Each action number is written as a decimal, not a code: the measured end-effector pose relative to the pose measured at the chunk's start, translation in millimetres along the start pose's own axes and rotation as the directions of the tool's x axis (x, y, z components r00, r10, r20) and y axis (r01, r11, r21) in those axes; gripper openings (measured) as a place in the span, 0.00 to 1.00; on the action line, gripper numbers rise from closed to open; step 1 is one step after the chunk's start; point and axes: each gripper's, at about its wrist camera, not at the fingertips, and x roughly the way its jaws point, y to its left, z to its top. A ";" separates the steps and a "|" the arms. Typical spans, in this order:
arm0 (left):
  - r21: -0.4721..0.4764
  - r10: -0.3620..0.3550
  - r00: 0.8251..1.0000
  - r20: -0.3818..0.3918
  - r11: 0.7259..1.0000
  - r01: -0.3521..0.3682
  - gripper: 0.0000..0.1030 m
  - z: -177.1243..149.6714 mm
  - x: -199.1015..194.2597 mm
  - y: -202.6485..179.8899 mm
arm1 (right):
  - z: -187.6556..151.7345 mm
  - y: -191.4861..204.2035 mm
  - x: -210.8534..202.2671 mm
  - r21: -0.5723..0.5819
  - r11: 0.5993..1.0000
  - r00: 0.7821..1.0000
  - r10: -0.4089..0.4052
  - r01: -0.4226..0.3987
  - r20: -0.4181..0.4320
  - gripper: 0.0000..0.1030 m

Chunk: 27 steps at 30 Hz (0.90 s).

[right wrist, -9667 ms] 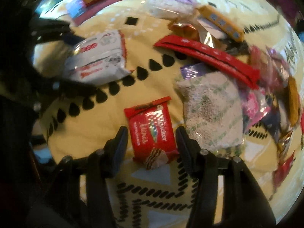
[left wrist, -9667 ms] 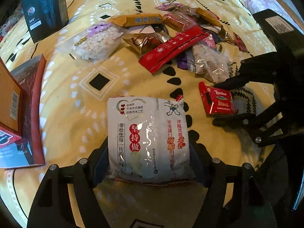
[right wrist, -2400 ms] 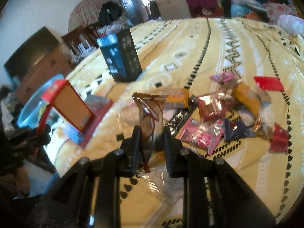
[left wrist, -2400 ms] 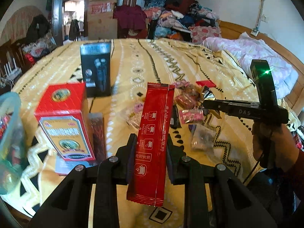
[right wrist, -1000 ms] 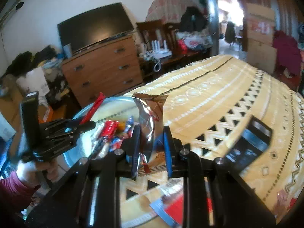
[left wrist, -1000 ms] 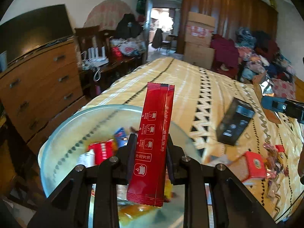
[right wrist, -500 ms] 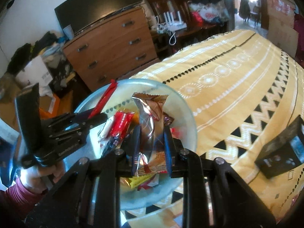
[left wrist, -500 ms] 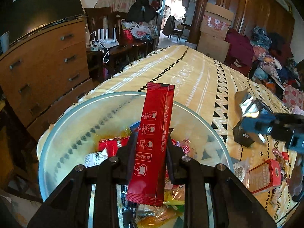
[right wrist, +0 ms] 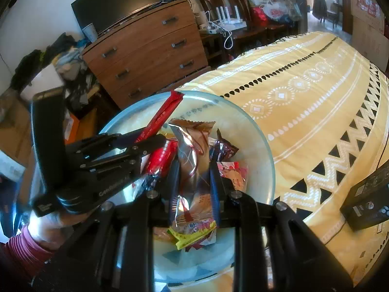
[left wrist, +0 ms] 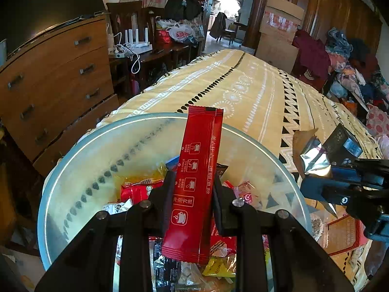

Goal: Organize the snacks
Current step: 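Lower both snacks into the glass bowl and open both tools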

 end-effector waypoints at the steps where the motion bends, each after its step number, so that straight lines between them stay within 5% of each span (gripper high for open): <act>1: 0.000 0.000 1.000 -0.001 1.000 0.000 0.27 0.4 0.6 -0.5 | 0.0 0.0 0.0 -0.001 1.000 1.000 0.000 0.000 -0.001 0.23; 23: -0.020 0.018 0.999 -0.028 1.000 -0.019 0.32 -3.0 14.1 3.2 | -1.3 -0.1 6.8 0.007 1.000 1.000 0.018 -0.018 -0.006 0.25; 26: -0.021 0.023 0.999 -0.030 1.000 -0.023 0.48 -4.0 14.3 2.1 | -1.6 -1.5 6.3 0.018 0.999 1.000 0.029 -0.029 -0.001 0.32; 27: -0.020 0.026 0.999 -0.026 0.999 -0.026 0.51 -4.3 13.8 1.7 | -2.0 -2.2 5.6 0.017 0.999 1.000 0.029 -0.029 0.001 0.41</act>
